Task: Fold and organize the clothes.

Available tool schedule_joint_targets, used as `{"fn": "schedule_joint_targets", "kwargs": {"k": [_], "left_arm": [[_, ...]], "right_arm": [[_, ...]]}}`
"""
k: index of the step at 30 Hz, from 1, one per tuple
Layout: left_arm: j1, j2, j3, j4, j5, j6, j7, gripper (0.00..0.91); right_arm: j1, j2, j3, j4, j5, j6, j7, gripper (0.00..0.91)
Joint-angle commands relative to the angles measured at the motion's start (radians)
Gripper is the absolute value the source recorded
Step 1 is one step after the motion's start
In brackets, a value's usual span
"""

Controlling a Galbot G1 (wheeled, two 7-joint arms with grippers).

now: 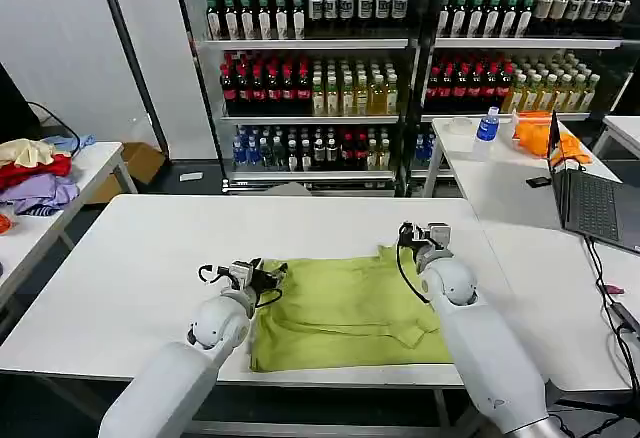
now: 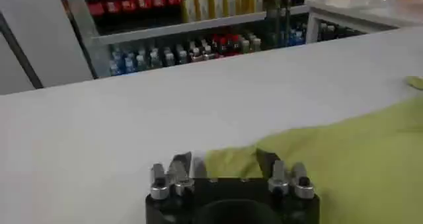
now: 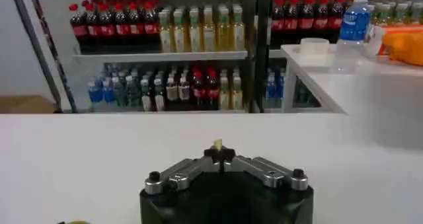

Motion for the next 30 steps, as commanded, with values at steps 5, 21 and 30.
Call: {"fn": "schedule_joint_targets", "kwargs": {"k": [5, 21, 30], "left_arm": [[0.008, 0.022, -0.004, -0.004, -0.053, -0.005, 0.018, 0.02], [0.106, 0.103, -0.089, -0.255, -0.174, -0.062, 0.034, 0.02], [0.24, 0.143, -0.12, -0.403, -0.164, -0.066, 0.038, 0.02]], "right_arm": [[0.006, 0.004, 0.001, -0.004, -0.003, 0.002, 0.001, 0.0], [-0.091, -0.044, 0.03, 0.183, 0.019, -0.004, 0.004, 0.0], [-0.207, -0.096, 0.079, 0.389, 0.027, -0.027, 0.013, 0.0]]}}
